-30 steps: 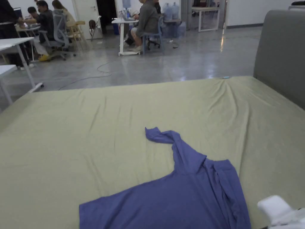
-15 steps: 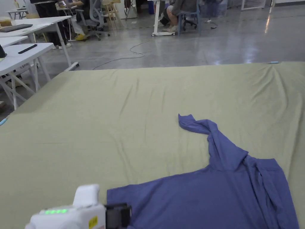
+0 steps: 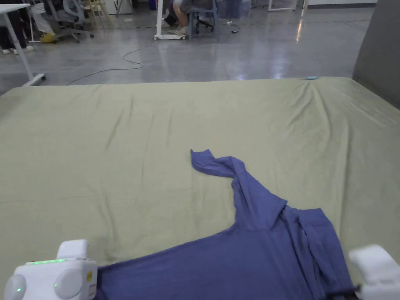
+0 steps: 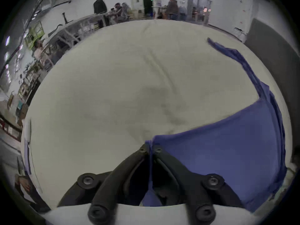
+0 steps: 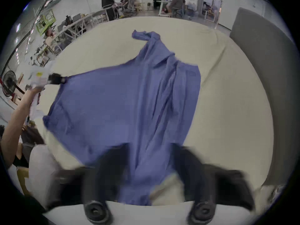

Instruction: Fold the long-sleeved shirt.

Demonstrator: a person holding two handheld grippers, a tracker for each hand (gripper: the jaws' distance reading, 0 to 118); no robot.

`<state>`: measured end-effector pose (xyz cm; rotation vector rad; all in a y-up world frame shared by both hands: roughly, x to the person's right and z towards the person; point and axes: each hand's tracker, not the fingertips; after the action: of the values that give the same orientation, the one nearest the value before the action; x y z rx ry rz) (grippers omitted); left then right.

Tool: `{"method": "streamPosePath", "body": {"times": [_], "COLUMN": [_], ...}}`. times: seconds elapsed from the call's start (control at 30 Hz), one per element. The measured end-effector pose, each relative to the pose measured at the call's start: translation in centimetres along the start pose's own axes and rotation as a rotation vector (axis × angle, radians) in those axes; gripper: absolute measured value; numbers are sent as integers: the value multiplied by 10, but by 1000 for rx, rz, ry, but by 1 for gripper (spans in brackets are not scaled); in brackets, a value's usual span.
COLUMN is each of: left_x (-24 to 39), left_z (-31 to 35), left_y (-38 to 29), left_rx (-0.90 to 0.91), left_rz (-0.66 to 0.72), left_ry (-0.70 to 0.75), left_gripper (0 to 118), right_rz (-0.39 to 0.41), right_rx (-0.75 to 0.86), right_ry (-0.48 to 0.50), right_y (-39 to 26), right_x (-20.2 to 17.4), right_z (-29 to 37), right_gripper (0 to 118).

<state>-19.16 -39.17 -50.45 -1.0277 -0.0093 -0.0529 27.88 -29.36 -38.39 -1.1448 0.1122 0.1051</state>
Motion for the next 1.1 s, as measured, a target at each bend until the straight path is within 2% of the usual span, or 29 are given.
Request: {"method": "streamPosePath", "body": {"times": [0.03, 0.1, 0.23, 0.27, 0.3, 0.33, 0.4, 0.43, 0.47, 0.5, 0.53, 0.57, 0.6, 0.7, 0.77, 0.87, 0.93, 1.1], "left_x": [-3, -11, -31, -32, -23, -23, -22, -31, -29, -31, -32, -33, -34, -37, -37, -36, -38, -41], "left_z": [6, 17, 37, 42, 53, 60, 67, 59, 58, 58, 60, 62, 63, 76, 92, 130, 154, 229], "left_y": [-3, -4, 0, 0, -3, 0, -2, 1, -3, -2, -2, -2, -2, 2, 6, 10, 15, 26], "left_rx": [-10, 22, 56, 56, 61, 108, 117, 117, 60, 66, 70, 74, 75, 91, 123, 179, 219, 350], "left_rz": [-2, 14, 116, 105, 95, 47, 44, 47, 100, 108, 122, 126, 135, 165, 163, 151, 151, 153], "left_ry": [-17, -45, -142, -134, -135, -82, -93, -94, -163, -162, -164, -163, -169, -187, -191, -199, -213, -221], "left_gripper": [0, 0, 0, 0, 0, 0, 0, 0, 0, 0, 0, 0, 0, 0, 0, 0, 0, 0], "right_rz": [20, 37, -19, -22, -10, 4, 46, 62, 87, 82, 70, 102, 138, 134, 101, 168, 169, 121], "right_rx": [31, 104, -14, -51, -90, -134, -179, -197, -209, -215, -199, -185, -172, -50, 36, 153, 219, 353], "right_ry": [-36, -35, -111, -113, -125, -168, -217, -224, -207, -118, -77, -136, -149, -60, -25, -42, -44, -46], "right_y": [30, 89, 187, 202, 211, 220, 222, 221, 220, 218, 214, 211, 209, 200, 189, 164, 143, 86], "right_x": [5, 17, 38, 44, 44, 41, 36, 30, 25, 23, 16, 11, 8, 11, 19, 25, 25, 27], "right_z": [-12, -38, -110, -128, -141, -158, -181, -188, -193, -191, -181, -172, -163, -110, -55, 33, 88, 205], "right_gripper": [117, 117, 117, 115, 108, 87, 28, 18, 11, 7, 5, 4, 4, 3, 3, 3, 3, 3]}}
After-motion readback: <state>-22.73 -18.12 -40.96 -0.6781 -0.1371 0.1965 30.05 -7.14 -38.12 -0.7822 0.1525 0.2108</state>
